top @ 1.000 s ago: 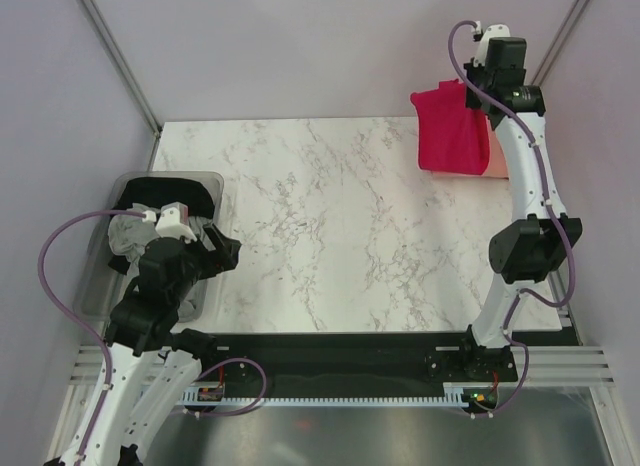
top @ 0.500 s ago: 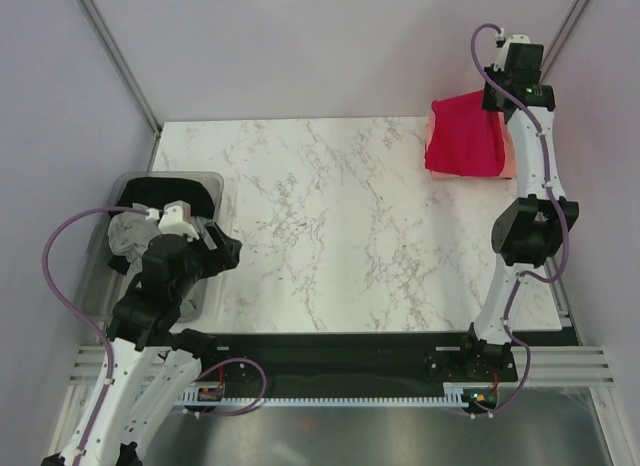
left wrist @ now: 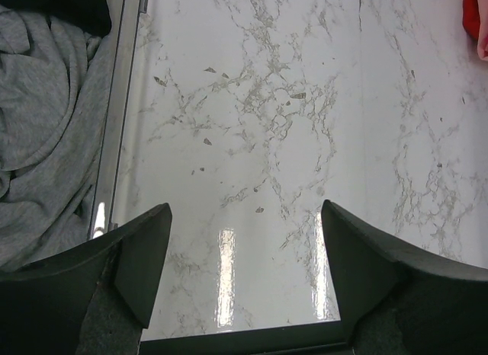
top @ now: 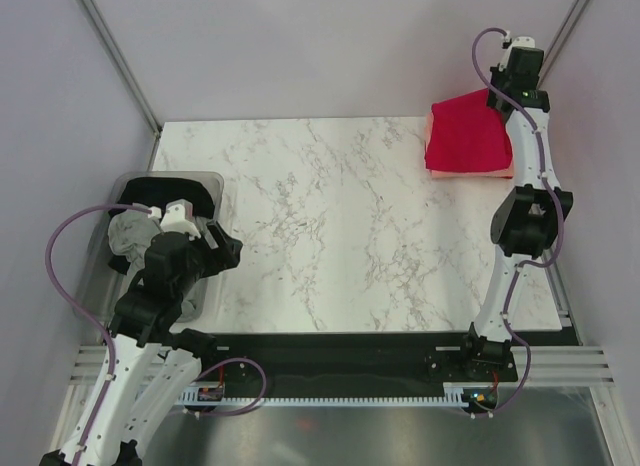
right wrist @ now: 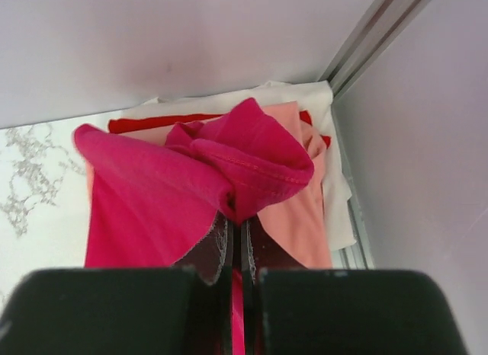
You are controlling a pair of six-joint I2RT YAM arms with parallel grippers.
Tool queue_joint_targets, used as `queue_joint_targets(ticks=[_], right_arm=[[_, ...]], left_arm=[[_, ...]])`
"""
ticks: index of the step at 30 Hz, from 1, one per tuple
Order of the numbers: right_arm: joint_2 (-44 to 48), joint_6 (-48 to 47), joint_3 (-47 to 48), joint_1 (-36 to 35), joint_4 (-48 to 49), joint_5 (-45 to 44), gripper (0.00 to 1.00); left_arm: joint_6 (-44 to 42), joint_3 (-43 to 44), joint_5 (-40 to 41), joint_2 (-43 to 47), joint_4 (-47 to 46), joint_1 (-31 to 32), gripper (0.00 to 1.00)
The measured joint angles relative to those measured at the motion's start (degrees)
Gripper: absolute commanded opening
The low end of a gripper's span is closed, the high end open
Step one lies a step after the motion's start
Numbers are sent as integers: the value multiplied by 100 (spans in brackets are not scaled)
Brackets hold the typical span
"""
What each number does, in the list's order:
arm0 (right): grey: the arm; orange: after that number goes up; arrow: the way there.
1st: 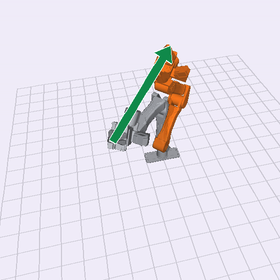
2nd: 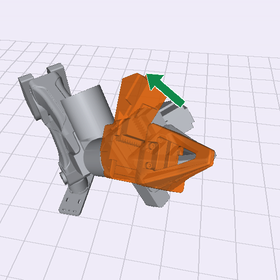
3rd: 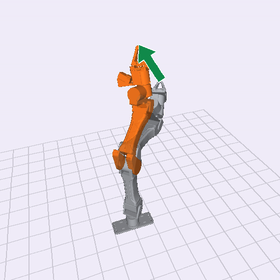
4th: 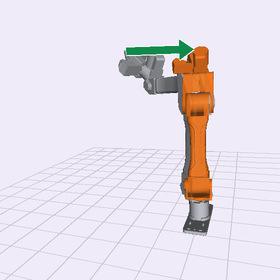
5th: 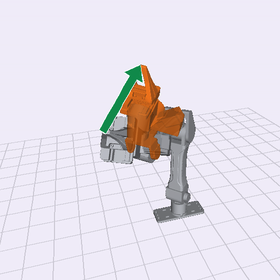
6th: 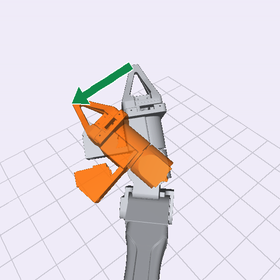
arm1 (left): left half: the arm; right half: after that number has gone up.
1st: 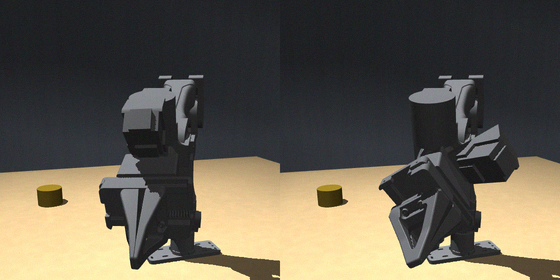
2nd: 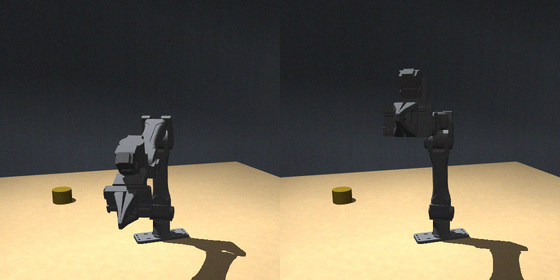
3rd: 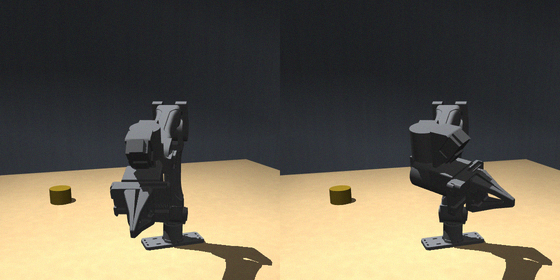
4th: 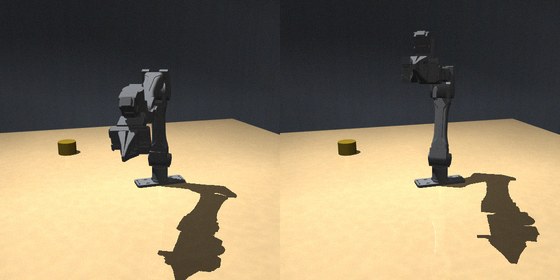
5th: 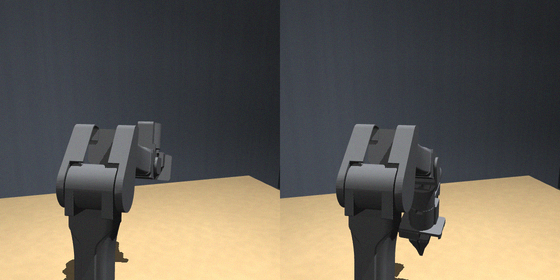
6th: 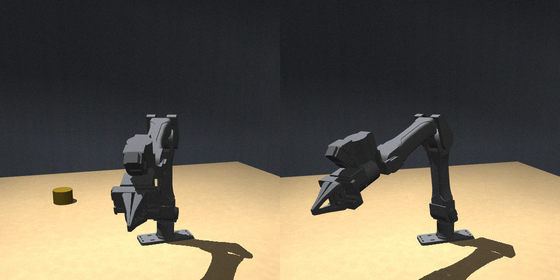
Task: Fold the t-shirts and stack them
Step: Neatly place the folded tshirt to the corner
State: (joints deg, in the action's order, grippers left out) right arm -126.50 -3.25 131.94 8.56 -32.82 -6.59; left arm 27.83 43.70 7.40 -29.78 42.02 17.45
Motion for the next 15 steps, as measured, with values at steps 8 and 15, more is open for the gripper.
queue_joint_targets(ticks=[8, 15], right_arm=[[-308, -76, -177, 79, 957, -525, 57], [-938, 249, -170, 98, 1283, -1386, 98]], left_arm=[[0, 0, -2, -13, 0, 0, 86], [0, 0, -2, -11, 0, 0, 86]])
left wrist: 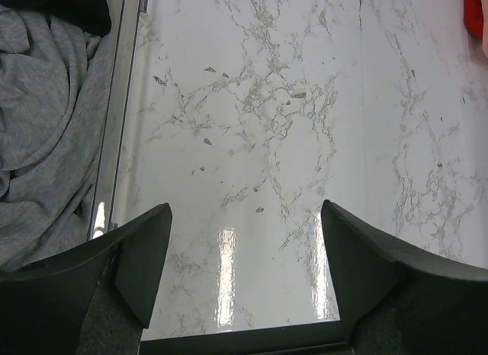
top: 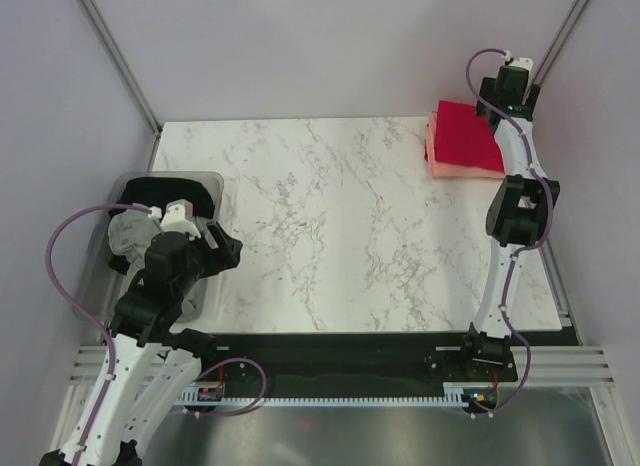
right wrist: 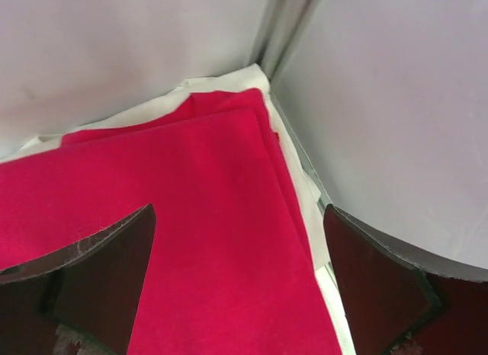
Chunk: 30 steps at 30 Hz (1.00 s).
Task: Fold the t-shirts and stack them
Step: Neatly place the folded tshirt to the corner, then reset both grippers
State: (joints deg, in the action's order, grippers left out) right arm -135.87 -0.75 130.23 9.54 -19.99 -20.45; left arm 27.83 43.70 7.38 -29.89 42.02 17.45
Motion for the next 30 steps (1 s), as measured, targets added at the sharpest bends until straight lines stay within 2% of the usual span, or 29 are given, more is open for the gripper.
queue_joint_targets(ticks=[5, 9, 13, 16, 20, 24, 30], right_arm=[[181, 428, -125, 7, 2, -387, 98], [1029, 826, -682, 7, 48, -387, 98], [2647, 1517, -1923, -83, 173, -20, 98], [4019, 1963, -3086, -431, 363, 157, 98], [5707, 2378, -4839, -1880, 730, 409, 98], [6749, 2745, -6653, -3311, 922, 568, 98], [6944, 3416, -8382, -5589, 715, 398, 98]], left_arm=[[0, -2, 0, 33, 0, 0, 86], [0, -2, 2, 122, 0, 0, 86], [0, 0, 2, 190, 0, -2, 86], [0, -2, 2, 192, 0, -2, 86], [0, -2, 2, 177, 4, -2, 86], [0, -2, 7, 192, 11, -2, 86], [0, -2, 17, 273, 15, -2, 86]])
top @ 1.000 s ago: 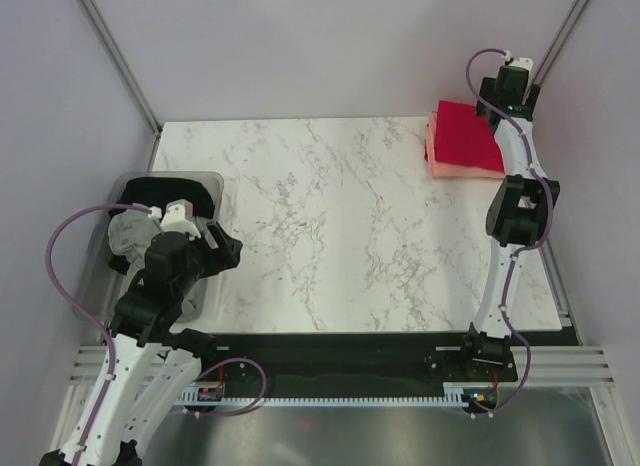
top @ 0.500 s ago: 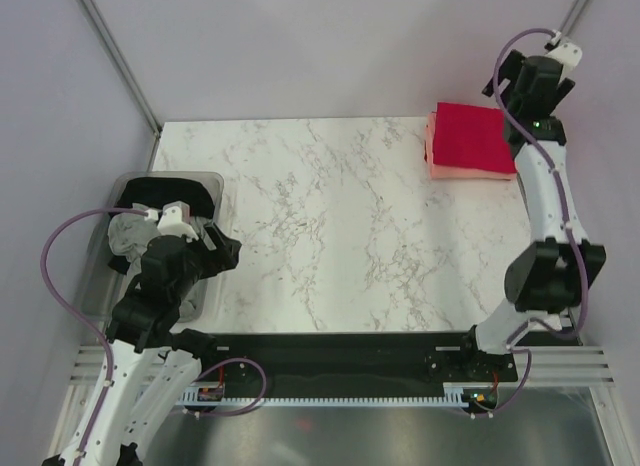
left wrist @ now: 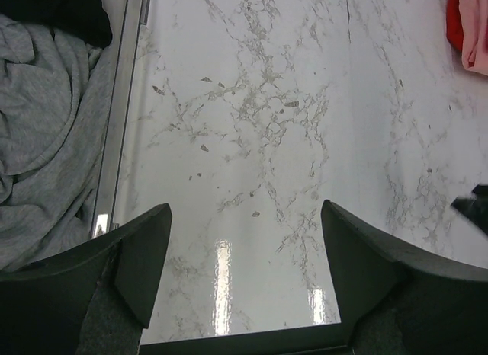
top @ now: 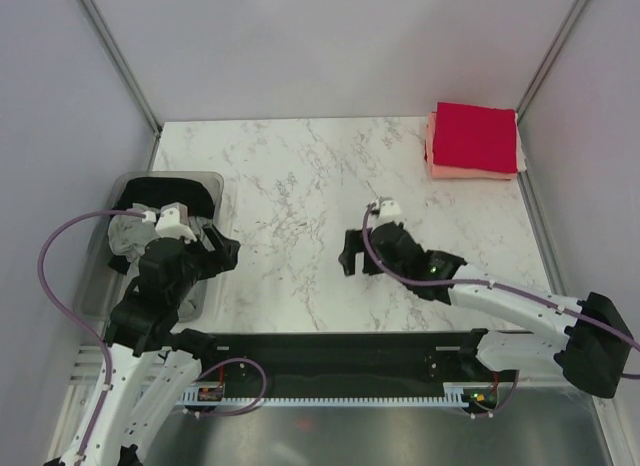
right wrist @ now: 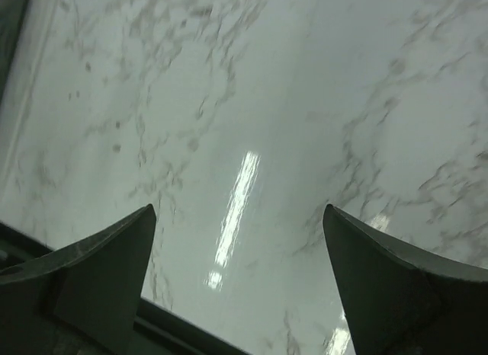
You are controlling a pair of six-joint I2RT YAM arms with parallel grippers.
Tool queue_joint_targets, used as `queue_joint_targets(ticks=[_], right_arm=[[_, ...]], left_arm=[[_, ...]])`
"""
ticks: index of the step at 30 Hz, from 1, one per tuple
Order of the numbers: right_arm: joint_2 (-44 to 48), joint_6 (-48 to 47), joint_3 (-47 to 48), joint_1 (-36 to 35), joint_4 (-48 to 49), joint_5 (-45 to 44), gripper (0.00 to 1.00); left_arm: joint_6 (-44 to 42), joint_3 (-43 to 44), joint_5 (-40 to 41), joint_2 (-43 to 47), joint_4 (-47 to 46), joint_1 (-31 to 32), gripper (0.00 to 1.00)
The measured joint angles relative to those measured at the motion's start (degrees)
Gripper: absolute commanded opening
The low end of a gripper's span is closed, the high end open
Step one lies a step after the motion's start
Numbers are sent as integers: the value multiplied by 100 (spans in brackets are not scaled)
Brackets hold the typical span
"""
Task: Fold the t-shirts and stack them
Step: Reset both grippers
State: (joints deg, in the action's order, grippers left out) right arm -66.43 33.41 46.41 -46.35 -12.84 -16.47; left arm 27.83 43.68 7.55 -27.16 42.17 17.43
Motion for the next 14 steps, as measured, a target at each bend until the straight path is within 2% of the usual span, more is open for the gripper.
queue_joint_targets(ticks=[5, 9, 14], right_arm=[[114, 422, -857, -1606, 76, -208, 98], [481, 627, -1491, -1843, 356, -332, 98], [597, 654, -1714, -1838, 841, -350, 98]], left_arm=[[2, 0, 37, 74, 2, 0, 86], [2, 0, 50, 76, 17, 0, 86], [2, 0, 52, 76, 20, 0, 86]])
